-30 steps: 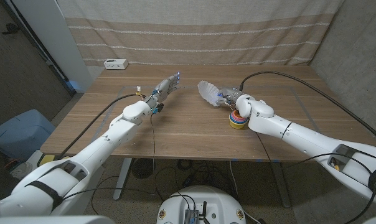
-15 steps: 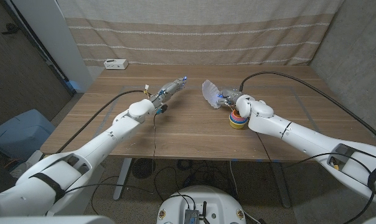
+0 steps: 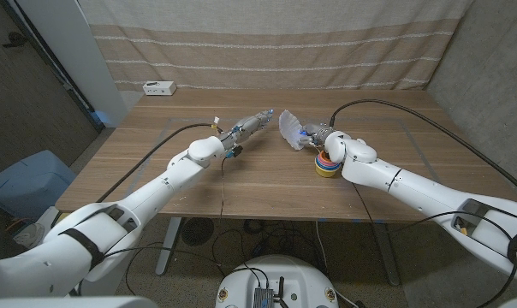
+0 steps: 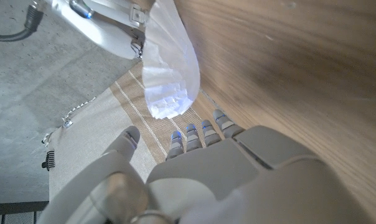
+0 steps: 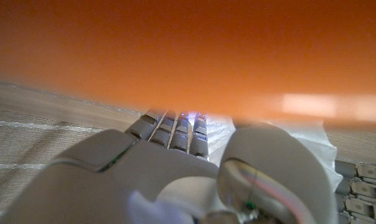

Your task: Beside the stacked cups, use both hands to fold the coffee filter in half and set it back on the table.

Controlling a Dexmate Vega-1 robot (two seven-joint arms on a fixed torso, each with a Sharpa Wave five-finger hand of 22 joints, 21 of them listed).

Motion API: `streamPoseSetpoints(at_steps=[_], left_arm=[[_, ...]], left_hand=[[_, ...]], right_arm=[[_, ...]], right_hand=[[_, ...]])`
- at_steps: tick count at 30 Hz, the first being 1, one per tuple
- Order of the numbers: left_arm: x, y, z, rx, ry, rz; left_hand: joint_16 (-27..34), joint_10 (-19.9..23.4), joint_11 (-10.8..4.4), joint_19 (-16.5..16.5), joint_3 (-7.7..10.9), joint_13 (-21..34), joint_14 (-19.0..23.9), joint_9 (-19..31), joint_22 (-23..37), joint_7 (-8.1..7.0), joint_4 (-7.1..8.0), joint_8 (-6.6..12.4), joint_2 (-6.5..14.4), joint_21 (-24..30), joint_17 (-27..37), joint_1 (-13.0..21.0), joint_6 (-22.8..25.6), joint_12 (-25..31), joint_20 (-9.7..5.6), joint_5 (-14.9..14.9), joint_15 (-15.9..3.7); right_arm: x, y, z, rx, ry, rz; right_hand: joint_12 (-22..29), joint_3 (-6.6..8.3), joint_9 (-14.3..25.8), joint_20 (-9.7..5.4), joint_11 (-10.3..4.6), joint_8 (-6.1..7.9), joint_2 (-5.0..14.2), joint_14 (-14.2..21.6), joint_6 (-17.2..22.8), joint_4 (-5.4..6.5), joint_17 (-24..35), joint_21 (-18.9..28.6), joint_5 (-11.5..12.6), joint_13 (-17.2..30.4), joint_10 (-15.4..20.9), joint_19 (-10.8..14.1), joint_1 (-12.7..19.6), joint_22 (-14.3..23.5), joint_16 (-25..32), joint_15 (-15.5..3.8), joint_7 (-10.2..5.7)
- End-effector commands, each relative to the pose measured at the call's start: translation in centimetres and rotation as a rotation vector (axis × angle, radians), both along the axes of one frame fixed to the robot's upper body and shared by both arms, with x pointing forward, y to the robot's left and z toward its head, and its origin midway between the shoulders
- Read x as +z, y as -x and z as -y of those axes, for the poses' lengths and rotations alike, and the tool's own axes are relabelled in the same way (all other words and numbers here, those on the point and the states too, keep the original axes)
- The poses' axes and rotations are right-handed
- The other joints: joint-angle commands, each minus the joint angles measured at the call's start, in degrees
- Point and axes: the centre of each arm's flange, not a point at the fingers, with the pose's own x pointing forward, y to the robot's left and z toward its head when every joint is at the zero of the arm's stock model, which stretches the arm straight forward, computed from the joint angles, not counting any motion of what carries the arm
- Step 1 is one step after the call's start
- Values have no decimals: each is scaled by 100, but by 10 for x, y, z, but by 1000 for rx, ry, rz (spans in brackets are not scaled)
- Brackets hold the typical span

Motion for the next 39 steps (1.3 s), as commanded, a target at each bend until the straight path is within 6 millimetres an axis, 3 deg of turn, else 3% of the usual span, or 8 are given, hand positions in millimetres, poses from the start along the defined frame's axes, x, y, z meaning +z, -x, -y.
streamPoseSetpoints(at_steps=[1, 34, 39], left_arm=[[-8, 8, 36, -130, 30, -41], [8, -2, 53, -98, -120, -31], [9, -3, 53, -115, -145, -20]], left_hand=[[4, -73, 16, 19, -33, 20, -87, 16, 14, 16, 38, -35, 8, -17, 26, -84, -117, -10, 26, 7, 7], [14, -71, 36, -82, -227, 16, -125, 8, 18, 131, 180, 14, -156, -111, 25, -327, -192, 1, -48, 53, 31], [80, 212, 47, 31, -347, 15, 94, 8, 15, 115, 250, 104, -246, -107, 15, -466, 79, 97, -67, 97, 28]], right_arm=[[-2, 3, -2, 8, 5, 1], [-1, 6, 1, 26, -18, 9], [-2, 4, 4, 24, -29, 3]], right_hand=[[36, 3, 15, -21, 18, 26, 7, -28, 17, -5, 9, 46, 30, 17, 39, 34, 62, 35, -5, -36, 19], [64, -37, 14, -29, 19, 48, 25, 17, 90, -9, 12, 57, 26, 17, 100, 66, 127, 35, 10, -35, 38], [63, -45, 14, -31, 26, 46, 28, 16, 90, -9, 12, 57, 26, 16, 98, 69, 140, 35, 9, -42, 38]])
